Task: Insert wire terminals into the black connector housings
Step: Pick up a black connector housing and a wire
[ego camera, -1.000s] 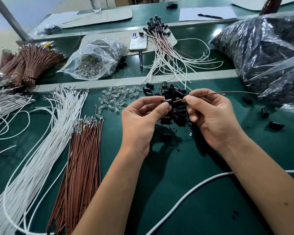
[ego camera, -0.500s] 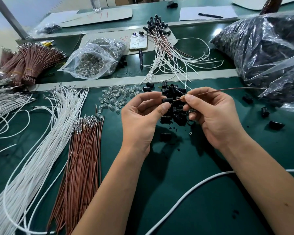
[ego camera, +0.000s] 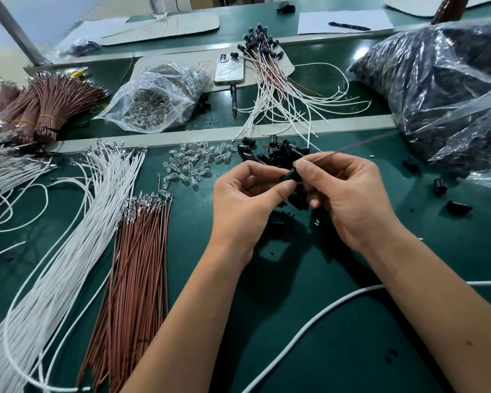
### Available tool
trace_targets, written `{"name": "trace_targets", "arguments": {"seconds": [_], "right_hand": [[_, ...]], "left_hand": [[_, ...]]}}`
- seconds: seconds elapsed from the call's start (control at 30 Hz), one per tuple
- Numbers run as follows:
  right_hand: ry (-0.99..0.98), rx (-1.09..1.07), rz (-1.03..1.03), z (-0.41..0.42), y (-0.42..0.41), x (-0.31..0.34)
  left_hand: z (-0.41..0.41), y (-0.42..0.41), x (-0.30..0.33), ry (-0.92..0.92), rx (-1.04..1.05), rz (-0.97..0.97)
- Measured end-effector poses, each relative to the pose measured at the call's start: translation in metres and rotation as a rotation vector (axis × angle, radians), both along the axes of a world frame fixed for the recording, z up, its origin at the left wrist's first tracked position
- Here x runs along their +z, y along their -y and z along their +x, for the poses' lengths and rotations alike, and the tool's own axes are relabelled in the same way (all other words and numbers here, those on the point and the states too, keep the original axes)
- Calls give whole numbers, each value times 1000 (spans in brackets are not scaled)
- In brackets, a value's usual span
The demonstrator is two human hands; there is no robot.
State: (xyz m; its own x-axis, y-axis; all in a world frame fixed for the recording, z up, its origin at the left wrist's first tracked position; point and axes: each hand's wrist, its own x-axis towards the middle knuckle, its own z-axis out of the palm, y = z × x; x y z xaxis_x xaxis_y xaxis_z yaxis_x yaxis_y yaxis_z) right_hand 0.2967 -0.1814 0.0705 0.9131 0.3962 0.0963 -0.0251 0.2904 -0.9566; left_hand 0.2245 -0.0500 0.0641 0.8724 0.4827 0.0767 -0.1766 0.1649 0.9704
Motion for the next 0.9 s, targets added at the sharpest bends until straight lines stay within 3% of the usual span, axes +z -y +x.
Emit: {"name": "trace_targets", "arguments": {"seconds": [0.07,0.37,0.57,0.9], "right_hand": [[39,-19,-23,1,1,2],[146,58,-200,-2,3,0],[506,9,-423,-6,1,-3],[511,51,-489,-4,7,4]], "left_hand": [[0,3,1,-11,-38,49],[-2,8,5,-13,-29,-88],[-1,-2,7,8,89,-158],[0,-5,11,-10,87,-248]]}}
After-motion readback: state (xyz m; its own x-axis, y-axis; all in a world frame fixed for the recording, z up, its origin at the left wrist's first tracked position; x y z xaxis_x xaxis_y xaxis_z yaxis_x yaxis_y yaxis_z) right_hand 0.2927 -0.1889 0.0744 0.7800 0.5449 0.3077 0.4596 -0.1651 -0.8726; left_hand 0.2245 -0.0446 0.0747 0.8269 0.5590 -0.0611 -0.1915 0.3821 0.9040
